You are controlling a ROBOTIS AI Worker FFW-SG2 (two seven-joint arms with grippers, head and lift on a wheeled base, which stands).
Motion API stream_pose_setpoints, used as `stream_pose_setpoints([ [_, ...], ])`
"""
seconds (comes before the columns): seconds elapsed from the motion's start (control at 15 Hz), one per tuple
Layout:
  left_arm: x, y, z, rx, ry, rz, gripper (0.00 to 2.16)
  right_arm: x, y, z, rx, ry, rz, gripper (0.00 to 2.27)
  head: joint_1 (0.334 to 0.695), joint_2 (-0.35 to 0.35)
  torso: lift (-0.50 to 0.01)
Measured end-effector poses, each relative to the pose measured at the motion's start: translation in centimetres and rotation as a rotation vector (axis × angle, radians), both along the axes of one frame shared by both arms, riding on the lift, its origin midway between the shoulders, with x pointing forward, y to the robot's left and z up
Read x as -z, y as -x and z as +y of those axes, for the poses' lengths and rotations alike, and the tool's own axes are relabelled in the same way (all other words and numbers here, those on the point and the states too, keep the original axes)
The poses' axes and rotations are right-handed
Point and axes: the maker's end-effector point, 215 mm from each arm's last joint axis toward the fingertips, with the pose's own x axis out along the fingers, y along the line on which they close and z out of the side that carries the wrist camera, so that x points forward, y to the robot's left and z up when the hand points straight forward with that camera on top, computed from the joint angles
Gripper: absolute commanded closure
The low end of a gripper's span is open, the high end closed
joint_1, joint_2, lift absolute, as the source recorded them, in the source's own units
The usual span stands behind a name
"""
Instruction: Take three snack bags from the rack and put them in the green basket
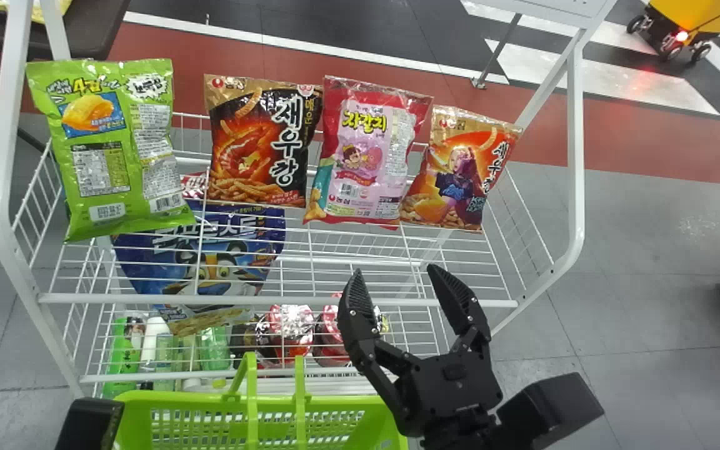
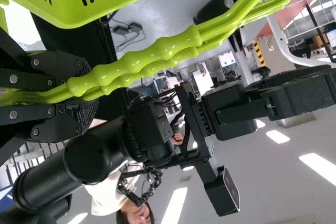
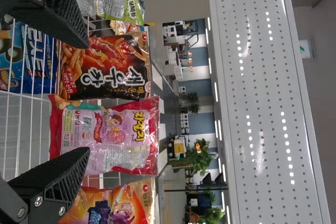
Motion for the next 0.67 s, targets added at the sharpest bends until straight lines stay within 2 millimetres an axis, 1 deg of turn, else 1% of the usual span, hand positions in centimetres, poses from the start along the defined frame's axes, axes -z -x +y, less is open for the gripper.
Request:
stream_pose_setpoints([
  [0.67, -0.21, 0.04, 0.14, -0.007, 0.013, -0.015, 1.39, 0.20, -0.24, 0.23, -0.006, 0.002, -0.001, 0.13, 0.695, -0.350, -0.010],
])
